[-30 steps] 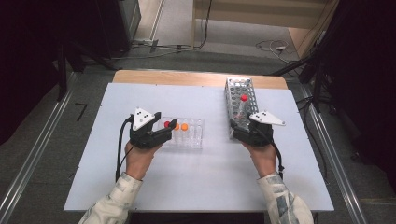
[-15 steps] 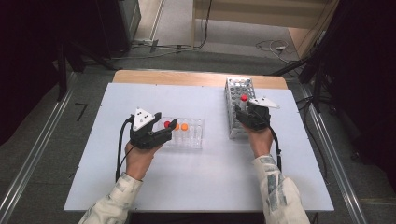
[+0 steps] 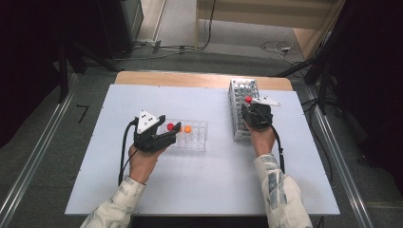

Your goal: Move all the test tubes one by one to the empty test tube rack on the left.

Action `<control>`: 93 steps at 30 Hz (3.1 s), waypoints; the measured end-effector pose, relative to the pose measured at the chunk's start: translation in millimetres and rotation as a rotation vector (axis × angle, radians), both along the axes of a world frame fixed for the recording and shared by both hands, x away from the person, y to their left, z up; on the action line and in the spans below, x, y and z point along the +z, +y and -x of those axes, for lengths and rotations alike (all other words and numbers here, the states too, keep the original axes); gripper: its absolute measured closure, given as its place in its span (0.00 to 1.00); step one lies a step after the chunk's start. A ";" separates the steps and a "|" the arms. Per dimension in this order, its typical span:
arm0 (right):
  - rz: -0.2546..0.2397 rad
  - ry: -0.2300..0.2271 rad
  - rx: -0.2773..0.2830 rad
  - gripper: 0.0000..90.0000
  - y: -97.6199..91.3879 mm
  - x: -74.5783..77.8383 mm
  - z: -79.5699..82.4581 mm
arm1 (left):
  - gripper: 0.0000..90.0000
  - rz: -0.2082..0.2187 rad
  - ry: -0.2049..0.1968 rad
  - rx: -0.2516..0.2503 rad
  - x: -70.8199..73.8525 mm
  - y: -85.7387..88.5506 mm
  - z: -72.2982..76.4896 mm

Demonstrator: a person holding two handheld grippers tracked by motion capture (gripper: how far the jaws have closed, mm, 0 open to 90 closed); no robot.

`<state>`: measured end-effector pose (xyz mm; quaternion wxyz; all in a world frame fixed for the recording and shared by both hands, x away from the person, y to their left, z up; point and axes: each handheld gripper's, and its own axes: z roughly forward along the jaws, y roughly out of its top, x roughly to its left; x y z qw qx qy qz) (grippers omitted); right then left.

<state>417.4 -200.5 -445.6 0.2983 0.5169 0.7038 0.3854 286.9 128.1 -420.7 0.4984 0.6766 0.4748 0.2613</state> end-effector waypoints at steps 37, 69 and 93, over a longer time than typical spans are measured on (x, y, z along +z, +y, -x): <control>-0.070 -0.132 0.230 0.79 -4.8 60.2 70.0 | 0.29 0.019 0.007 0.013 2.2 -2.6 1.1; -0.001 0.005 0.560 0.79 50.8 8.9 128.3 | 0.30 0.031 -0.023 -0.131 13.4 -36.4 22.0; -0.013 0.001 0.648 0.79 76.2 6.3 140.9 | 0.76 -0.011 0.015 -0.333 1.8 -67.1 30.4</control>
